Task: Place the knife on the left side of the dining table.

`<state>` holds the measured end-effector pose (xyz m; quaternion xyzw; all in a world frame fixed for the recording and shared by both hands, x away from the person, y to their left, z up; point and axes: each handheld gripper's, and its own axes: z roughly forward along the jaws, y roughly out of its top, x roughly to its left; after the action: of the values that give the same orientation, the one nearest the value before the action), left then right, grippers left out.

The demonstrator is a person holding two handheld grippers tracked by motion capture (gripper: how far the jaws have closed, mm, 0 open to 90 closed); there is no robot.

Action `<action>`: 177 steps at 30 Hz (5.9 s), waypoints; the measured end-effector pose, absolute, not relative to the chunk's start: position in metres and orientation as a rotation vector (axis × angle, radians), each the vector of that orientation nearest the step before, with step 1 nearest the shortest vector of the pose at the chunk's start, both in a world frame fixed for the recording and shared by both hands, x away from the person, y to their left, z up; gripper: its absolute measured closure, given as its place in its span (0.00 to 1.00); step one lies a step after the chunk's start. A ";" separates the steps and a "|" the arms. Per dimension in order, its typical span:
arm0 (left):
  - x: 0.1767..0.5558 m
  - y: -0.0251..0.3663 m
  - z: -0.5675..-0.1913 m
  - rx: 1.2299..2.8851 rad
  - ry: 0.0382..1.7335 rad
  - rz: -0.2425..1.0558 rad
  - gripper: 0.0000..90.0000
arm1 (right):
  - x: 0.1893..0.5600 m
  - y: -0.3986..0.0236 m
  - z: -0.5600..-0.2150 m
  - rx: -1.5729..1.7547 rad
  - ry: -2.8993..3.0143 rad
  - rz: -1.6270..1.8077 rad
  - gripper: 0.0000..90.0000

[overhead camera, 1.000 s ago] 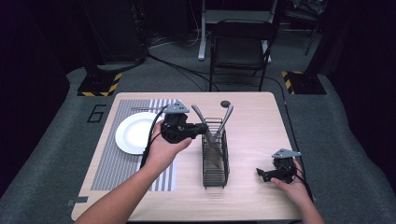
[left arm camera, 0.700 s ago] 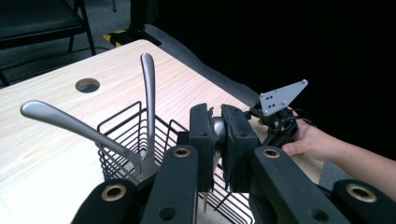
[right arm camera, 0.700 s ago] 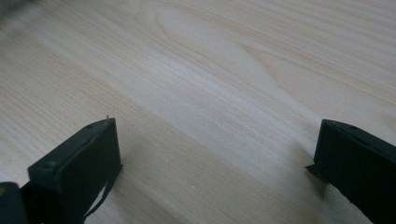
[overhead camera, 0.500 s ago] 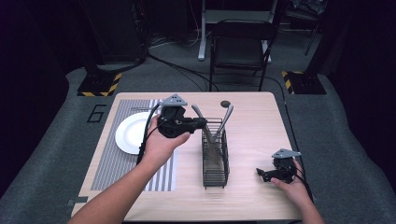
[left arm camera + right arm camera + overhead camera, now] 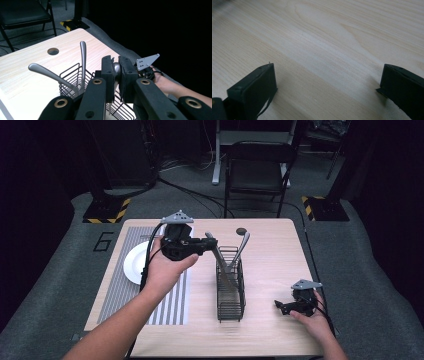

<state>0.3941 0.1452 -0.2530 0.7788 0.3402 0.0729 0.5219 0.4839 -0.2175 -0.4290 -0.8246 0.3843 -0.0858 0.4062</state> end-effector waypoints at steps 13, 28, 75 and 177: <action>0.388 0.166 -0.237 1.844 0.834 0.197 0.93 | 0.484 -0.217 -0.429 -2.080 0.970 -0.216 0.00; 0.376 0.199 -0.214 1.794 0.848 0.210 0.93 | 0.484 -0.217 -0.429 -2.081 0.969 -0.216 0.00; 0.391 0.276 -0.336 1.687 1.134 0.124 0.93 | 0.484 -0.217 -0.429 -2.080 0.969 -0.216 0.00; 0.351 0.408 -0.493 1.082 1.597 0.112 0.85 | 0.484 -0.217 -0.429 -2.080 0.969 -0.217 0.00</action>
<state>0.3506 0.4078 -0.4931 0.4609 0.6798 0.0475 0.5685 0.4838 -0.2175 -0.4290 -0.8245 0.3844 -0.0861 0.4063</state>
